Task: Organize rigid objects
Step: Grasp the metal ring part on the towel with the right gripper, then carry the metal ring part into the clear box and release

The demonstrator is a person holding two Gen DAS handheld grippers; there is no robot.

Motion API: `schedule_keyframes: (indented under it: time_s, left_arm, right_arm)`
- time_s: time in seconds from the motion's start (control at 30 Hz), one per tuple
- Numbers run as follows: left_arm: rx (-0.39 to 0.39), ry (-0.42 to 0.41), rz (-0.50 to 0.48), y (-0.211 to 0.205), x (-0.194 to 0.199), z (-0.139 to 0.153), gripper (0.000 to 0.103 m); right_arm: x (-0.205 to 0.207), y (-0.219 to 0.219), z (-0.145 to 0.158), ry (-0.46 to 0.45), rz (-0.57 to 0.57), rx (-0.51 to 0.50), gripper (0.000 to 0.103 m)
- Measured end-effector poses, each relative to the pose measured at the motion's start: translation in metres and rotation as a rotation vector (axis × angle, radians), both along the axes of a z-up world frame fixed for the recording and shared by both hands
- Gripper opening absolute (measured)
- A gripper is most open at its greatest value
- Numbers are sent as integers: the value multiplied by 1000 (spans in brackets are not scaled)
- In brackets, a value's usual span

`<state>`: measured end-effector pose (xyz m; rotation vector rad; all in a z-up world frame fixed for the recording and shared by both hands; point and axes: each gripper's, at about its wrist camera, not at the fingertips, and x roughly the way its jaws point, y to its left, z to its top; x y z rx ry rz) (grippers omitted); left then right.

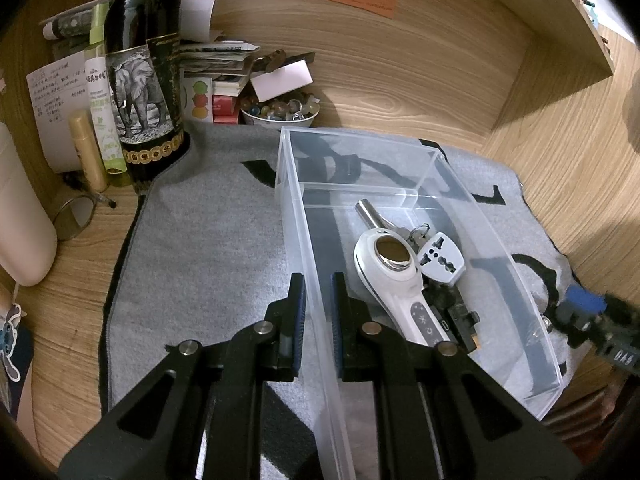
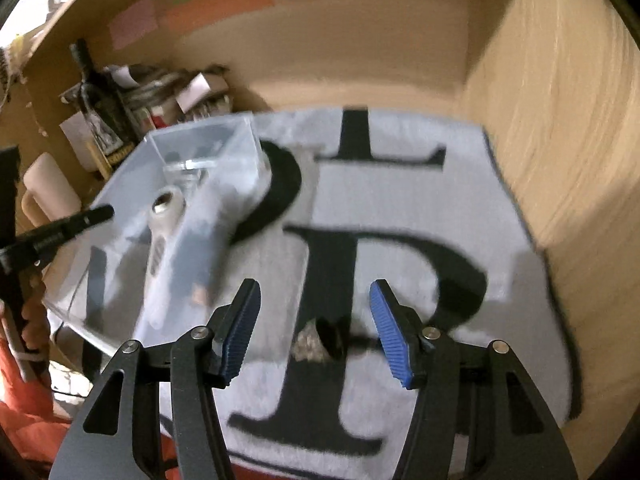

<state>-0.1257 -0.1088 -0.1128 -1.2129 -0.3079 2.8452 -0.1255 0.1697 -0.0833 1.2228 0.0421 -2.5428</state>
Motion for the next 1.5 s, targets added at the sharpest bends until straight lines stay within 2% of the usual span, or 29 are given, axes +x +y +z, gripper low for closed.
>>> schedule_keyframes:
  time_s: [0.23,0.33,0.43,0.73,1.27,1.5]
  left_arm:
    - [0,-1,0,0,-1,0,10]
    - [1,-1,0,0,0,1,10]
    - [1,0,0,-1,0,1,10]
    - [1,0,0,-1,0,1,10]
    - [1,-1,0,-1,0,1,10]
    - [2,-1,0,-2,0,1,10]
  right_arm:
    - [-2,-3,-43,-136,12,-10,54]
    - [2,-6,-44,-100,20,17,53]
    - [3,-6,-42,-84,1,43,34]
    - [6,-16,-16,7,29,21,34]
    - [-25,-65,45,207,169,-8,34]
    - [-42,-100,44,212,264,-20,34]
